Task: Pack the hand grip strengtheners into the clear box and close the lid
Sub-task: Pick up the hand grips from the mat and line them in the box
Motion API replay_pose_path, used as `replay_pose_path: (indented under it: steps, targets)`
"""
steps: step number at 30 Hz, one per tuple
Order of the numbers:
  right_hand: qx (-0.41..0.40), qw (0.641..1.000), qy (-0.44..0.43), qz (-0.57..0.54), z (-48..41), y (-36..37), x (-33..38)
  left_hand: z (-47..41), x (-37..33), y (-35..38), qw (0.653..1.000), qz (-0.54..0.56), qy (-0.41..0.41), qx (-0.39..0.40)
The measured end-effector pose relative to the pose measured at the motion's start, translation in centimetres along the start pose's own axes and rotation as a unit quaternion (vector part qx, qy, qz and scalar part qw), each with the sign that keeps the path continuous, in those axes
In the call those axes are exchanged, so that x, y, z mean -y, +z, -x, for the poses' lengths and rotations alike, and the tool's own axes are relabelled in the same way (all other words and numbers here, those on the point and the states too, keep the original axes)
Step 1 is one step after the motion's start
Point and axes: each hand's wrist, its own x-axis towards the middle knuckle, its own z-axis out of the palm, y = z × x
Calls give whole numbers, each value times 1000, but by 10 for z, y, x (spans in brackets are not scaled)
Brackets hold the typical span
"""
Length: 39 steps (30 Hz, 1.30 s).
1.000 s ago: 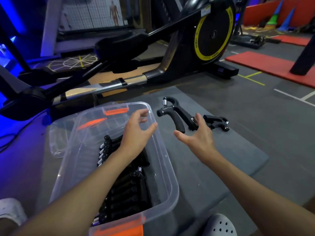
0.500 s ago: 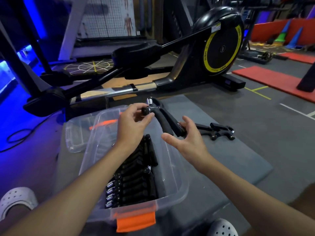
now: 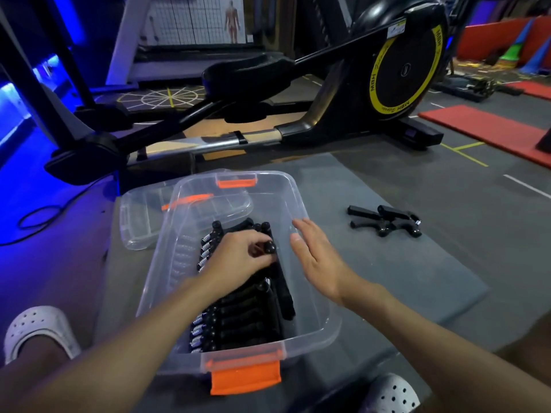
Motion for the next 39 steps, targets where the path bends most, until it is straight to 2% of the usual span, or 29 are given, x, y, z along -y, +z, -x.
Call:
replay_pose_path:
  steps: [5,14,19,25,28,39]
  targets:
    - [-2,1000,-6,3,-1,2,-3,4,5,17,995,-29,-19,96]
    - [-7,1000,-14,-2,-2,2,-5,2,26,26,974,-171,-36,147]
    - [-11,1000,-23,5,-3,3,-6,-1,37,32,957,-243,-8,157]
    - [-13,1000,-26,6,-4,4,-8,-2,50,38,945,-279,0,170]
    - [-16,999,-30,5,-5,5,-9,-1,49,40,944,-286,15,165]
    - [-17,999,-42,-1,-4,4,-9,2,55,39,949,-267,-17,169]
